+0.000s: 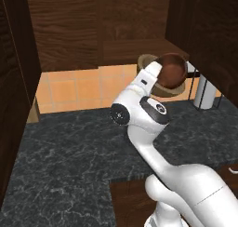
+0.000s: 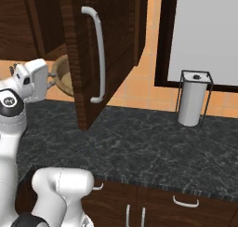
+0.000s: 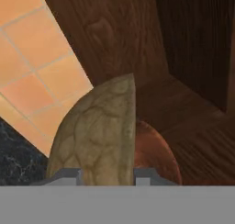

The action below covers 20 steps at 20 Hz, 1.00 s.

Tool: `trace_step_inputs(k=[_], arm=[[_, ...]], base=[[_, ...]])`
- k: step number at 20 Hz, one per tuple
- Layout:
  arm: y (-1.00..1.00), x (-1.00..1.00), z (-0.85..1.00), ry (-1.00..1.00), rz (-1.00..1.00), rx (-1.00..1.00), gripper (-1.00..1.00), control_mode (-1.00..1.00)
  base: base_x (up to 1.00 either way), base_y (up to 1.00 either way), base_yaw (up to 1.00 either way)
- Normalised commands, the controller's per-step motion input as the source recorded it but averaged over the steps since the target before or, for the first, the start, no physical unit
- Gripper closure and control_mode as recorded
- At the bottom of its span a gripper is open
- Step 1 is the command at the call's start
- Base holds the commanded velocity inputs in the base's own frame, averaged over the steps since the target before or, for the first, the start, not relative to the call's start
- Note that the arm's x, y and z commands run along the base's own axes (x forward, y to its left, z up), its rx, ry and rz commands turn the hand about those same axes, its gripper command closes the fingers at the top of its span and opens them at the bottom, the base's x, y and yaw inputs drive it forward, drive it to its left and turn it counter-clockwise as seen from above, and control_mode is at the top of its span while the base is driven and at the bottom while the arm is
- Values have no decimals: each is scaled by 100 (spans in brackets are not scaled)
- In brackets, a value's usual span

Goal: Pick up the bowls on the counter and stack them on top of one another in the open cabinet. Place the smaller bowl on top of the larger bowl.

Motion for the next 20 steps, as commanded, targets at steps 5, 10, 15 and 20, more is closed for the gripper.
trace_step_inputs(k=[5, 10, 15, 20], arm=[[0, -52, 100, -13, 12, -12, 100, -100], [0, 78, 43, 2, 10, -8, 100, -100], [0, 100, 49, 6, 7, -2, 100, -100], [1, 100, 4, 2, 3, -11, -100, -100]], base=[[0, 0, 0], [0, 0, 0], [0, 0, 0], [0, 0, 0]])
